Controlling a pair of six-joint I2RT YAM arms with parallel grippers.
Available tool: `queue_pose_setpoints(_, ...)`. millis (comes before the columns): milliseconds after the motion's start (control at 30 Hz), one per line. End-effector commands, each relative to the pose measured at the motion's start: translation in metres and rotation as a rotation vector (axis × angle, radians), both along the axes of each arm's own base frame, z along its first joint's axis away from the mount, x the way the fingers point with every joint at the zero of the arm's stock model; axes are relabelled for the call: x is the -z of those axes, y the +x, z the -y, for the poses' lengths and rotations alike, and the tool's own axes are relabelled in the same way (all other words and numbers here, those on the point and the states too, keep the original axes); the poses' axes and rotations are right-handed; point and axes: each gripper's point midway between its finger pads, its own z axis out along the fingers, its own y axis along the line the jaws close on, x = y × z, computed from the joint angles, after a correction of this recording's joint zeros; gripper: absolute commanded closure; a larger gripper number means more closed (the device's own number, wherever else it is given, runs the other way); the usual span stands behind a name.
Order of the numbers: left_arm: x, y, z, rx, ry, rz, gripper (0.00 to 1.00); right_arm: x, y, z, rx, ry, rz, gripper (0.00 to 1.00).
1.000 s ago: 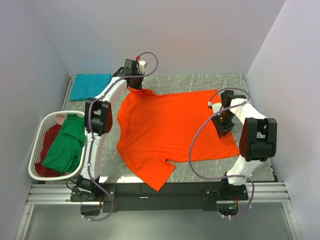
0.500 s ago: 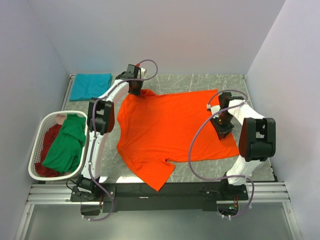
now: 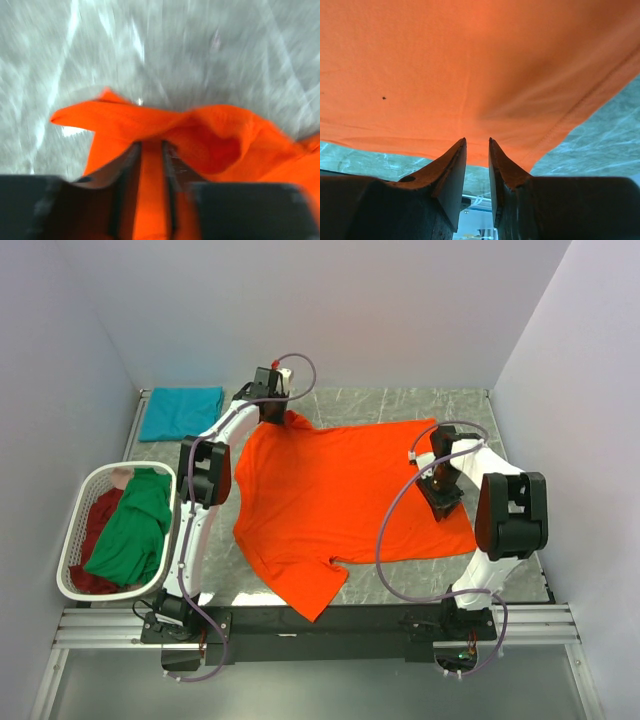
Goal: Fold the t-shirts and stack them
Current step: Flatten the tshirt out
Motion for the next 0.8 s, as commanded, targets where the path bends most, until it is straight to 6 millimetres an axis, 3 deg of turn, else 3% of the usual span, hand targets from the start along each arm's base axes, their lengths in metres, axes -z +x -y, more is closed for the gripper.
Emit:
queue_pose_setpoints(0, -0.072, 0.044, 0.024, -0.004, -0.142, 0.255, 0.69, 0.005, -0.001, -0.002, -0.011, -0.017, -0.010, 0.68)
queue_pose_setpoints(33, -0.083, 0.048, 0.029, -0.002, -0.173, 0.290, 0.60, 0.005, -0.001, -0.002, -0.014, -0.018, -0.013, 0.68)
queue_pose_setpoints(167, -0.119, 0.060, 0.045, 0.044, -0.266, 0.391, 0.48, 0.005, 0.002, 0.002, -0.019, -0.040, -0.010, 0.68)
queue_pose_setpoints(300, -0.119, 0.064, 0.041, 0.033, -0.247, 0.398, 0.44, 0.002, 0.005, 0.001, -0.017, -0.035, -0.005, 0.68)
queue_pose_setpoints(367, -0.127, 0.057, 0.031, 0.033, -0.251, 0.377, 0.47, -0.004, 0.008, 0.000, -0.021, -0.032, 0.013, 0.69)
queue_pose_setpoints(400, -0.121, 0.050, 0.025, 0.031, -0.250, 0.341, 0.48, -0.006, 0.009, 0.000, -0.027, -0.033, 0.024, 0.69)
queue_pose_setpoints(433, -0.120, 0.040, 0.025, 0.070, -0.274, 0.303, 0.49, -0.008, 0.009, 0.001, -0.030, -0.033, 0.030, 0.69)
queue_pose_setpoints(467, -0.129, 0.027, 0.013, 0.082, -0.274, 0.262, 0.52, -0.013, 0.009, 0.001, -0.038, -0.033, 0.043, 0.69)
queue_pose_setpoints(500, -0.116, 0.010, 0.010, 0.114, -0.274, 0.189, 0.54, -0.014, 0.009, 0.002, -0.047, -0.037, 0.048, 0.69)
queue_pose_setpoints(633, -0.095, -0.061, -0.012, 0.305, -0.247, -0.040, 0.57, -0.010, 0.000, 0.012, -0.083, -0.085, 0.033, 0.69)
queue_pose_setpoints(667, -0.101, -0.078, -0.018, 0.341, -0.281, -0.076, 0.57, -0.008, -0.001, 0.015, -0.091, -0.098, 0.031, 0.69)
queue_pose_setpoints(700, -0.083, -0.104, -0.025, 0.344, -0.293, -0.181, 0.58, -0.007, -0.001, 0.020, -0.103, -0.125, 0.031, 0.70)
queue_pose_setpoints(767, -0.084, -0.129, -0.040, 0.361, -0.283, -0.231, 0.62, 0.001, -0.004, 0.023, -0.113, -0.140, 0.013, 0.70)
